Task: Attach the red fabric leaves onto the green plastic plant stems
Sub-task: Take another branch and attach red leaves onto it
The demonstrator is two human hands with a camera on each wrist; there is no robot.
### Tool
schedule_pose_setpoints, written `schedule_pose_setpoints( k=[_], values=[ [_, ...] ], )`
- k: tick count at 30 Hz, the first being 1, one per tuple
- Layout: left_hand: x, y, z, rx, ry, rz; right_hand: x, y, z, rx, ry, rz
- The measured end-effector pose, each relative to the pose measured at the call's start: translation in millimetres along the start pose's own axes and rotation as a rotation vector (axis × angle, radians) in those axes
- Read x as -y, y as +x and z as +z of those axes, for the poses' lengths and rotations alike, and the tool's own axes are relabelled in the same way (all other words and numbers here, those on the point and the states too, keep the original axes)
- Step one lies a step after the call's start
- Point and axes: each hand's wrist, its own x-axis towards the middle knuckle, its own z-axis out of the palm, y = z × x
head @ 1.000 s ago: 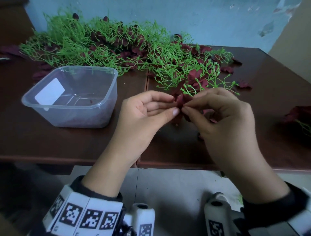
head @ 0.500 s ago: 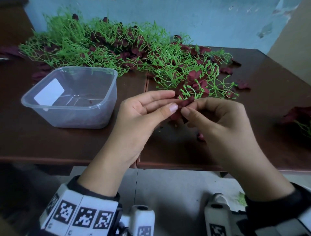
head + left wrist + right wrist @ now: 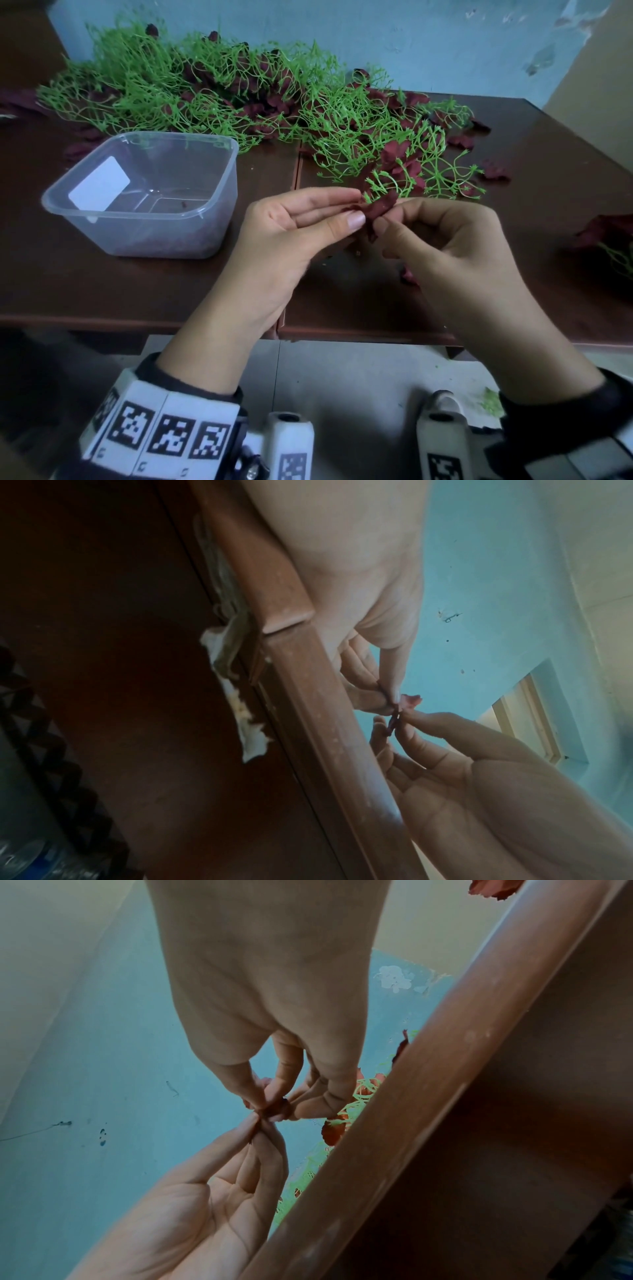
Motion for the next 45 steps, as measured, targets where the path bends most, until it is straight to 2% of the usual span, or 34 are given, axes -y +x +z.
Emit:
schedule_pose_setpoints(
  k=[8,21,45],
  values=[
    [-1.0,2.0,-1.0,-0.051,-0.074,-0.074,-3.9,1.2,1.6,0.020,0.075,-0.030],
    [-1.8,0.1,-0.6,-0.005,-0.065,-0.108,-7.6,2.0,3.9,-0.078,-0.003,-0.085],
    [-2.1,-2.5,2.7,0.029,-0.005,0.007,-10.8,3.4,5.6,-0.135,0.004,-0.101]
  ],
)
